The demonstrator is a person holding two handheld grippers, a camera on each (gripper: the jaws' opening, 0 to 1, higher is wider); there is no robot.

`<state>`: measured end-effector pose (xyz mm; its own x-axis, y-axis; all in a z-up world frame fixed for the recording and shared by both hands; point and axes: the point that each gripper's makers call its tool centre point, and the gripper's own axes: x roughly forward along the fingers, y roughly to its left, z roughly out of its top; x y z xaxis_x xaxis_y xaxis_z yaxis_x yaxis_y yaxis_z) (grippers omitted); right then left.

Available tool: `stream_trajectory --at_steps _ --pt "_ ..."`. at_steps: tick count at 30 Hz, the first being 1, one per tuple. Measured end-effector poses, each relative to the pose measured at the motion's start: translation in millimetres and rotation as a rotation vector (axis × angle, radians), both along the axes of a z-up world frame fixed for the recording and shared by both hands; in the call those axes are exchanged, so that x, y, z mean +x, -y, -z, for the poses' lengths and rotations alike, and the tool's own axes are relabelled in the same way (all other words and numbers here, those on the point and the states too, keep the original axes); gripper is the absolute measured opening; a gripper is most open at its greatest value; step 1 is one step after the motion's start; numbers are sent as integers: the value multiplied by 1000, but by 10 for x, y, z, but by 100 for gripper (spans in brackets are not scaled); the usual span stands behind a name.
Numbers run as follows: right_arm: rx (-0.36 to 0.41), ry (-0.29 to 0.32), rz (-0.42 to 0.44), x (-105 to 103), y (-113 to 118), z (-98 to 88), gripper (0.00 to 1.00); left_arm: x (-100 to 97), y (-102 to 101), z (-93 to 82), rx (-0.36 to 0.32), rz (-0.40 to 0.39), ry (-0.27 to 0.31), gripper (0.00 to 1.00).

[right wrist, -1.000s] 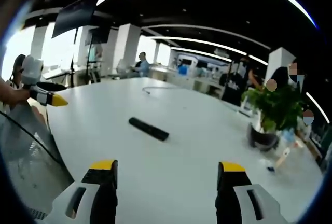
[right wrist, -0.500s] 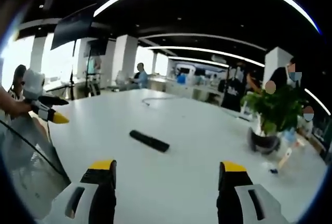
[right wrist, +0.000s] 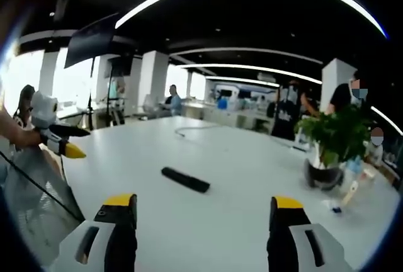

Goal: Press the specified remote control buttons in sequence, fully releasing each button before pressing the next.

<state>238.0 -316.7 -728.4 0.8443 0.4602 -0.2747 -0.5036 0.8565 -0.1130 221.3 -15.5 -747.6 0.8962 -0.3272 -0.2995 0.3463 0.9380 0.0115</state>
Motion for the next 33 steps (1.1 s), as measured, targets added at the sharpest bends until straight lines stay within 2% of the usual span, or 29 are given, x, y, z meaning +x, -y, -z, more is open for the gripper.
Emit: stream_trajectory --at_steps 4,7,11,15,23,29,33 --pt "2 -3 -1 -15 2 11 87 -7 54 -62 -37 9 24 97" --pt "-27 -8 1 -30 43 51 87 -3 90 -122 -55 24 51 100" --pt "1 -10 41 -4 140 32 87 -10 125 -235 -59 31 110 100" --pt "10 1 59 10 172 10 87 -8 129 -262 -84 27 116 100" --pt "-124 -13 58 -6 231 119 83 10 74 -326 -105 -10 143 100" --pt "-113 -7 81 3 287 98 82 17 82 -273 -83 5 124 100" --pt "-101 -17 112 12 342 105 81 13 98 -319 -100 13 144 100"
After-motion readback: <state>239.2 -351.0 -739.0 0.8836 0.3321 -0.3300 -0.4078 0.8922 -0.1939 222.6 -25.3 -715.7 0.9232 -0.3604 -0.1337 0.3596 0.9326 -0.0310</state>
